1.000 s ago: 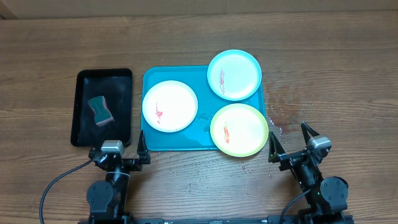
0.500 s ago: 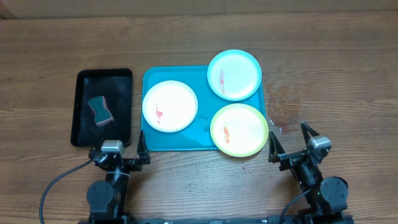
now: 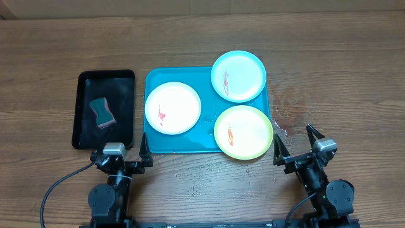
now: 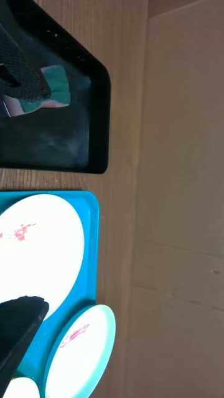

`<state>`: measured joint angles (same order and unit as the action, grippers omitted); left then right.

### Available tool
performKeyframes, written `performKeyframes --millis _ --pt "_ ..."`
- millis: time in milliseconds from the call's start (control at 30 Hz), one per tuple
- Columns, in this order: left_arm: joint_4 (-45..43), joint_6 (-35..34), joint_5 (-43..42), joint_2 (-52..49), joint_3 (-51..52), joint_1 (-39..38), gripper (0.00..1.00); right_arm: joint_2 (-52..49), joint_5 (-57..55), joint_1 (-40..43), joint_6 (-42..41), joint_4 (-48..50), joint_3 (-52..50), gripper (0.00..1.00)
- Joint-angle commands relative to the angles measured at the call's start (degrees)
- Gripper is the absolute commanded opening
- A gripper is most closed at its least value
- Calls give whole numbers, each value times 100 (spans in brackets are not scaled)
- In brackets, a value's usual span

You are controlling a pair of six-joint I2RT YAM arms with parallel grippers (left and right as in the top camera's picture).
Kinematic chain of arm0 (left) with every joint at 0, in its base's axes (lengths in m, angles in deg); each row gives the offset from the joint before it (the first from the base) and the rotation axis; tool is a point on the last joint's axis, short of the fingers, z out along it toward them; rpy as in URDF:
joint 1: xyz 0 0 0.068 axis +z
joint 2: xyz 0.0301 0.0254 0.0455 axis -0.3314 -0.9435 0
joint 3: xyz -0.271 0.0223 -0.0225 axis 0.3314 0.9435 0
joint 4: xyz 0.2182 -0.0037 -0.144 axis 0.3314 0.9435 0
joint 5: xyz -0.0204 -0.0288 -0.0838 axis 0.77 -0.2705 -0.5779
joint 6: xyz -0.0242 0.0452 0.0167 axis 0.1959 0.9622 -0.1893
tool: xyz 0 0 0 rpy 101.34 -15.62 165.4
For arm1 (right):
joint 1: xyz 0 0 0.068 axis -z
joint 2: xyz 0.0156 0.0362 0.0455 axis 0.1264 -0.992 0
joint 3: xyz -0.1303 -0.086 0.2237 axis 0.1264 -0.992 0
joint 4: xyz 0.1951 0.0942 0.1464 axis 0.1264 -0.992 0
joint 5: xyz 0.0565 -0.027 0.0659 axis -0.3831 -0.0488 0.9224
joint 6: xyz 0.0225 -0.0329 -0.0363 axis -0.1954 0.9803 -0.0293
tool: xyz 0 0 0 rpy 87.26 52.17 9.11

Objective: Clean dirty plates on tray and stack at the side

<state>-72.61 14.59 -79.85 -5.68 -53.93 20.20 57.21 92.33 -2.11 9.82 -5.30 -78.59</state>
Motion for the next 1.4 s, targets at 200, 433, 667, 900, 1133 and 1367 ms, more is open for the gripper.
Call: performKeyframes --millis 200,433,667,900,1133,1367 --pt "7 85 -79 44 17 -13 100 50 48 22 46 37 -61 100" --pt "7 -7 -116 44 17 -13 100 50 177 15 44 205 -59 100" --pt "-212 -243 -688 44 -149 -13 99 13 498 17 46 291 245 100" --pt "660 -166 -680 -308 -1331 -13 100 -603 501 17 72 -120 1266 100" --pt "1478 144 -673 -1858 -3008 -13 100 -1873 501 15 90 -826 2855 100" --pt "2841 304 -686 -3849 -5123 -13 100 -3180 511 11 87 -1963 4430 100"
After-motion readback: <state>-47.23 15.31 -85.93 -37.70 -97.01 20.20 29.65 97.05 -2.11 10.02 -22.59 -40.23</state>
